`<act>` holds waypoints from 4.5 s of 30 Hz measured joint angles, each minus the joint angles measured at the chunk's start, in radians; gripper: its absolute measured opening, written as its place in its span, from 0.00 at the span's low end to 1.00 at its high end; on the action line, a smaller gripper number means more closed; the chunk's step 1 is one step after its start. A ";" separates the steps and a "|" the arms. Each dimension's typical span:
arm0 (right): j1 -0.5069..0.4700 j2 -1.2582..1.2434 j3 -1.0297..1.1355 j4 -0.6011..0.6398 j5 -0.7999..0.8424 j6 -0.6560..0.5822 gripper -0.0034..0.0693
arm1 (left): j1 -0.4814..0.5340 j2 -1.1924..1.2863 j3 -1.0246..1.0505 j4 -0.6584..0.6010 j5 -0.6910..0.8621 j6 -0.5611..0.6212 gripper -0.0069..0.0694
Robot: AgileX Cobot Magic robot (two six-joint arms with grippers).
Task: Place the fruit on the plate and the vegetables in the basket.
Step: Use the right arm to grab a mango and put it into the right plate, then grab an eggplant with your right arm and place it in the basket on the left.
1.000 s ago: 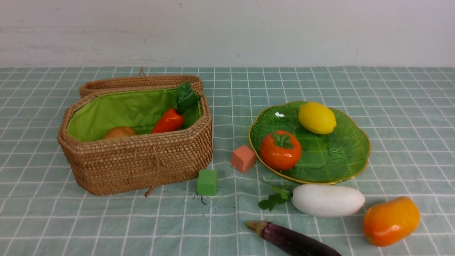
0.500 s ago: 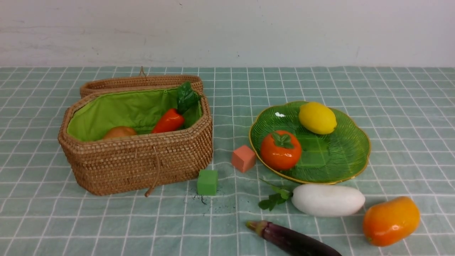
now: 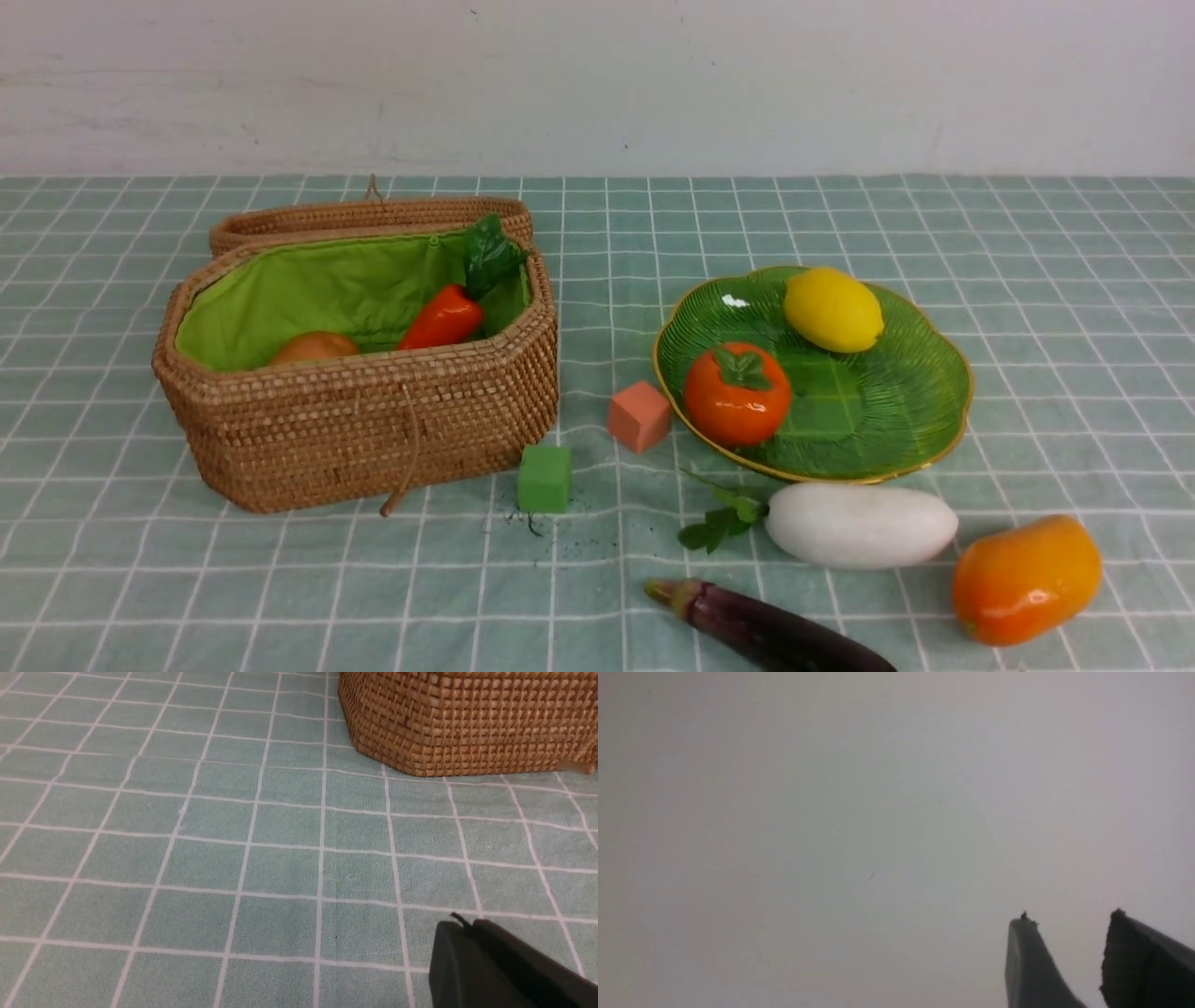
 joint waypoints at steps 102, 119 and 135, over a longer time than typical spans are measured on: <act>0.561 1.261 -0.211 -0.034 0.522 -0.491 0.86 | 0.000 0.000 0.000 0.003 0.000 0.000 0.20; 0.590 1.349 -0.330 0.258 0.603 -0.764 0.58 | 0.000 0.000 0.000 0.003 0.000 0.000 0.22; 0.642 1.871 -1.381 0.484 0.544 -0.897 0.58 | 0.000 0.000 0.000 0.003 0.000 0.000 0.24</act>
